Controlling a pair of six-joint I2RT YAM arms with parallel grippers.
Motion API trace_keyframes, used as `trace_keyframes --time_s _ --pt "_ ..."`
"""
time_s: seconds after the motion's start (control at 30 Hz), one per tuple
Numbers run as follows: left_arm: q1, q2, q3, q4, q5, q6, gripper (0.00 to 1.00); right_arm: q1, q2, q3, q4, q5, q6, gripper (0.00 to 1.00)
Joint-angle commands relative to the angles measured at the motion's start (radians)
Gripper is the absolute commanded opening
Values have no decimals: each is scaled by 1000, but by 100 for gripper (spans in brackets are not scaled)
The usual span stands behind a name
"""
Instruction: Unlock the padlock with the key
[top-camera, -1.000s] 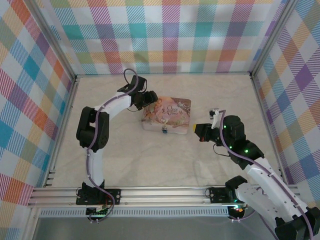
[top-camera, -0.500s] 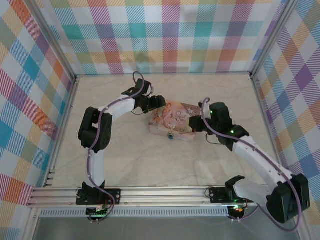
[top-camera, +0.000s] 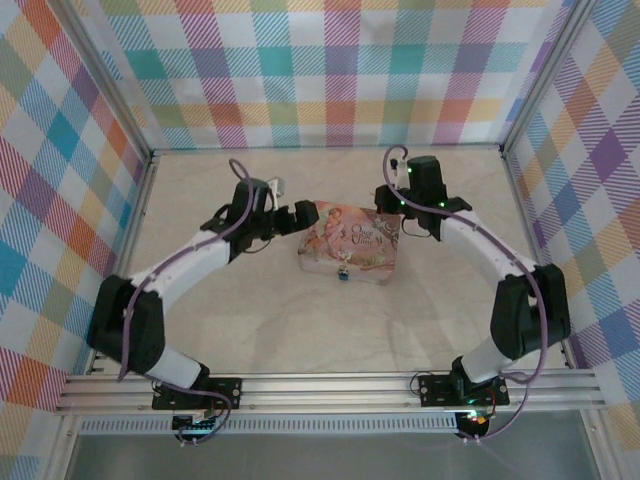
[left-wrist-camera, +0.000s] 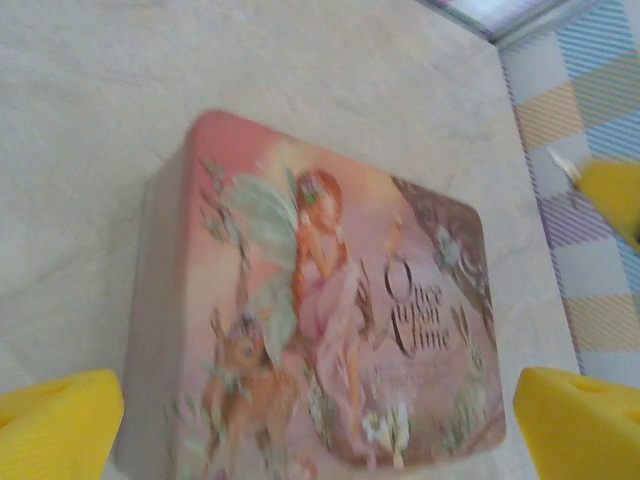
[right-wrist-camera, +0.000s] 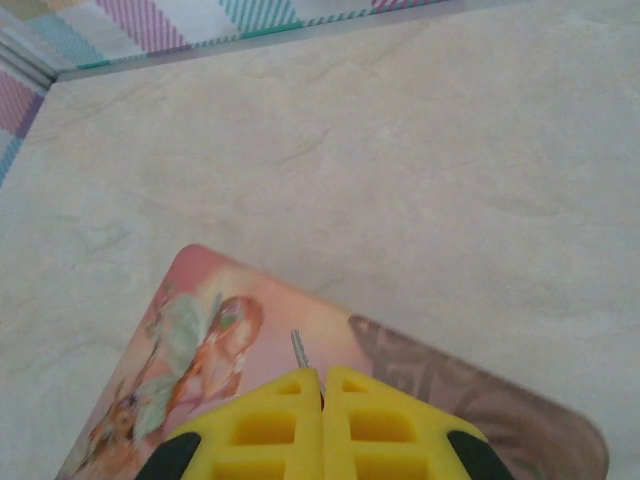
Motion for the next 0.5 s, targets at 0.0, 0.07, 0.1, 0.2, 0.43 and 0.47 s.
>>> trace_keyframes --time_s 0.0,0.07,0.1,0.2,0.43,0.47 --pt "-88 -114 -140 160 -21 64 100 -26 69 81 -7 10 -38 0" --pt "-149 -158 -191 167 -28 89 100 -35 110 114 -16 9 -42 0" --pt "-183 -177 -216 172 -59 93 100 -39 127 126 -20 10 -44 0" --pt "-275 -215 -306 240 -180 90 100 -44 165 146 -23 22 -57 0" --pt "-368 -137 -431 447 -261 101 100 -72 195 128 -16 80 -62 0" --pt "-371 -120 -447 491 -266 101 100 -79 195 120 -11 85 -60 0"
